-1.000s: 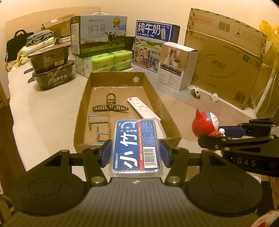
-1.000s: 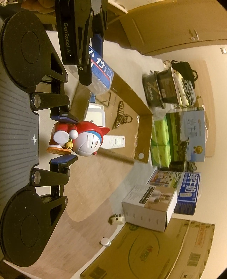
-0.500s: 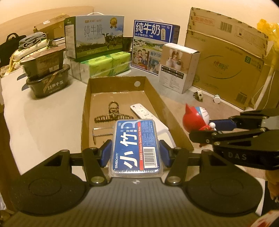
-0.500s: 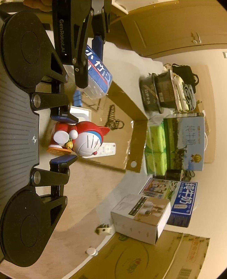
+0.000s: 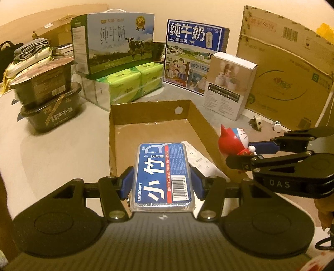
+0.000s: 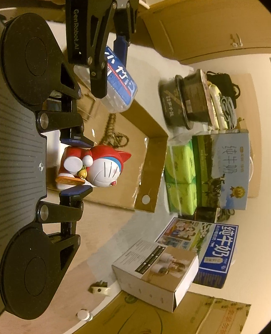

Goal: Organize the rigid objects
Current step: 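Carry the toothpick box and Doraemon figure toward the cardboard tray, then lower both items into the tray and open both tools, then lift both open tools from the tray and move toward the carpet items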

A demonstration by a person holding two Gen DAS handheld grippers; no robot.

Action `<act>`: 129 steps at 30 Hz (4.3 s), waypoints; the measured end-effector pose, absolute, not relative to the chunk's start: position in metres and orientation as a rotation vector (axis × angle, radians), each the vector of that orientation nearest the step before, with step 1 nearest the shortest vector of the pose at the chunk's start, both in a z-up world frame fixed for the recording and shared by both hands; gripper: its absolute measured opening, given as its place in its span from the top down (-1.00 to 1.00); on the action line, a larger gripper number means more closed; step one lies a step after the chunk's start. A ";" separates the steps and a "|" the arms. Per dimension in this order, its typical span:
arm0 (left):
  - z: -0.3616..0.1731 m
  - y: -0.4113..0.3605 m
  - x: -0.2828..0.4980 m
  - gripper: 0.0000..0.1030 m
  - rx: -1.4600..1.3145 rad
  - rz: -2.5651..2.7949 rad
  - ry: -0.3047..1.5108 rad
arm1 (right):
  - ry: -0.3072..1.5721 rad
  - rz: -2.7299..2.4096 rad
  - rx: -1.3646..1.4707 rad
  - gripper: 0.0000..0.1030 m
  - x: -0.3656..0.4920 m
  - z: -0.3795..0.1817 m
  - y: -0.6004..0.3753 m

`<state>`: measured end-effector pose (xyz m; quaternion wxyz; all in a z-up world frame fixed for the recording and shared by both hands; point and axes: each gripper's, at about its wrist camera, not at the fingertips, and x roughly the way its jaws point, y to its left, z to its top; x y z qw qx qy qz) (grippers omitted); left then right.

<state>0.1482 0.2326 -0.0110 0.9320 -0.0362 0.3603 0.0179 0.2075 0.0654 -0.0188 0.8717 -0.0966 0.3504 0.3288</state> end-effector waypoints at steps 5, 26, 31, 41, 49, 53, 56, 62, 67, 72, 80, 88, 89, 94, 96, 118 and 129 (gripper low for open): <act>-0.019 0.250 0.186 -0.04 -0.062 0.023 0.755 | 0.753 0.680 -0.196 0.25 0.245 -0.029 0.079; -0.051 0.281 0.289 -0.04 0.019 0.005 0.805 | 0.797 0.707 -0.207 0.25 0.353 -0.068 0.128; -0.056 0.281 0.297 -0.09 0.041 0.025 0.801 | 0.800 0.713 -0.197 0.24 0.364 -0.074 0.129; -0.049 0.284 0.284 -0.16 0.031 0.041 0.786 | 0.792 0.737 -0.180 0.21 0.363 -0.073 0.123; -0.033 0.277 0.259 -0.16 0.013 0.052 0.774 | 0.789 0.719 -0.156 0.21 0.340 -0.058 0.106; -0.027 0.263 0.238 -0.16 -0.003 0.047 0.771 | 0.786 0.706 -0.137 0.20 0.321 -0.046 0.091; -0.023 0.249 0.222 -0.16 -0.007 0.039 0.772 | 0.791 0.697 -0.133 0.20 0.306 -0.039 0.080; -0.014 0.224 0.190 -0.16 -0.034 0.029 0.764 | 0.787 0.662 -0.120 0.20 0.273 -0.025 0.052; -0.006 0.204 0.162 -0.16 -0.053 0.023 0.756 | 0.799 0.652 -0.077 0.20 0.241 -0.018 0.029; 0.003 0.189 0.136 -0.16 -0.068 0.026 0.742 | 0.804 0.636 -0.038 0.20 0.213 -0.013 0.006; 0.015 0.164 0.101 -0.16 -0.070 0.025 0.724 | 0.773 0.621 -0.028 0.20 0.169 0.001 -0.025; 0.017 0.135 0.073 -0.16 -0.090 0.011 0.718 | 0.737 0.566 -0.032 0.20 0.133 0.009 -0.065; 0.016 0.130 0.071 -0.16 -0.092 0.012 0.717 | 0.735 0.557 -0.032 0.19 0.131 0.009 -0.070; 0.012 0.108 0.057 -0.32 -0.104 0.016 0.715 | 0.744 0.513 -0.020 0.10 0.119 0.005 -0.098; 0.010 0.099 0.056 -0.39 -0.099 0.011 0.717 | 0.742 0.489 -0.020 -0.01 0.114 0.003 -0.109; -0.003 0.009 0.097 -0.82 -0.050 -0.057 0.702 | 0.730 0.254 0.044 -0.57 0.119 -0.008 -0.213; -0.006 -0.019 0.128 -0.86 -0.061 -0.087 0.681 | 0.735 0.221 0.063 -0.59 0.140 -0.014 -0.237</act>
